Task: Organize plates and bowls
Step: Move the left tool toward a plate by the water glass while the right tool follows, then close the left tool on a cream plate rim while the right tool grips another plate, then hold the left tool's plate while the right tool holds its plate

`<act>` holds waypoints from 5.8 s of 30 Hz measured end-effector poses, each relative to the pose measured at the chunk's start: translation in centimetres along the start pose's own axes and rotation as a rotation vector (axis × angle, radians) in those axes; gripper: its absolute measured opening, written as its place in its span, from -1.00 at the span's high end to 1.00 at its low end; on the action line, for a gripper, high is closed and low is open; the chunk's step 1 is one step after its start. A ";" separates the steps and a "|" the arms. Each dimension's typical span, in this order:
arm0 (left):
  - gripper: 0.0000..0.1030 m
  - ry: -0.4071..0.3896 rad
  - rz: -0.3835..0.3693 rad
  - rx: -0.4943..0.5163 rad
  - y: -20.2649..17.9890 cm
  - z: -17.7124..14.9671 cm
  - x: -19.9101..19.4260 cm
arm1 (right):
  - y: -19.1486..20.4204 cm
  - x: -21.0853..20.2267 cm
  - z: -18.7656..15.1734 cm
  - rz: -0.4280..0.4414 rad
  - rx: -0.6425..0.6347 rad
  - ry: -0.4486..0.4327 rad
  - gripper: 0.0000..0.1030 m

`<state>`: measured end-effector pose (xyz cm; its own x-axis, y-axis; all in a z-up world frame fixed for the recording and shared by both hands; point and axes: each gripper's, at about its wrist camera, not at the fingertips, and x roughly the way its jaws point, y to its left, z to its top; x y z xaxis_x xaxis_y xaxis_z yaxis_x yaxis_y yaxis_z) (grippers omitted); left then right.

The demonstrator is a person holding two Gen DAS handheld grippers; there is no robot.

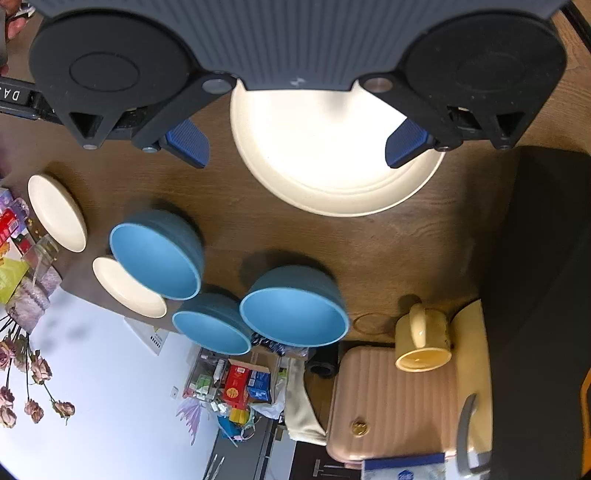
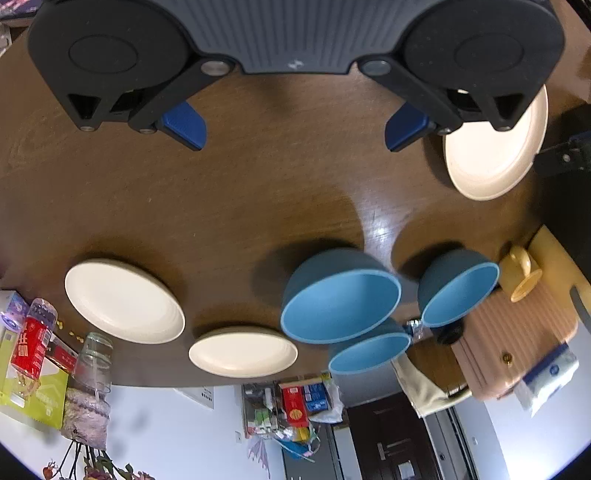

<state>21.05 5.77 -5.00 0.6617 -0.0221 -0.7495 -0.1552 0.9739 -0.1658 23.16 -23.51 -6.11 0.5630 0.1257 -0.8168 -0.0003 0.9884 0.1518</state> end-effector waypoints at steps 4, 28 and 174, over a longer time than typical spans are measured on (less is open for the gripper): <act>-1.00 -0.008 -0.007 -0.004 -1.9 0.6 -0.1 | -1.1 0.1 1.7 -0.008 -0.033 -0.011 -1.00; -1.00 -0.067 -0.113 0.105 -16.5 5.7 2.4 | -13.6 0.4 9.7 -0.045 0.086 -0.108 -1.00; 0.59 0.343 -0.097 0.189 -40.9 8.5 26.7 | -36.2 15.7 17.7 0.040 0.329 0.042 0.87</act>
<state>51.30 -32.70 -12.74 0.3784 -0.1593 -0.9118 0.0548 0.9872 -0.1497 46.70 -58.82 -14.58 0.5334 0.1742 -0.8277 0.2488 0.9030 0.3503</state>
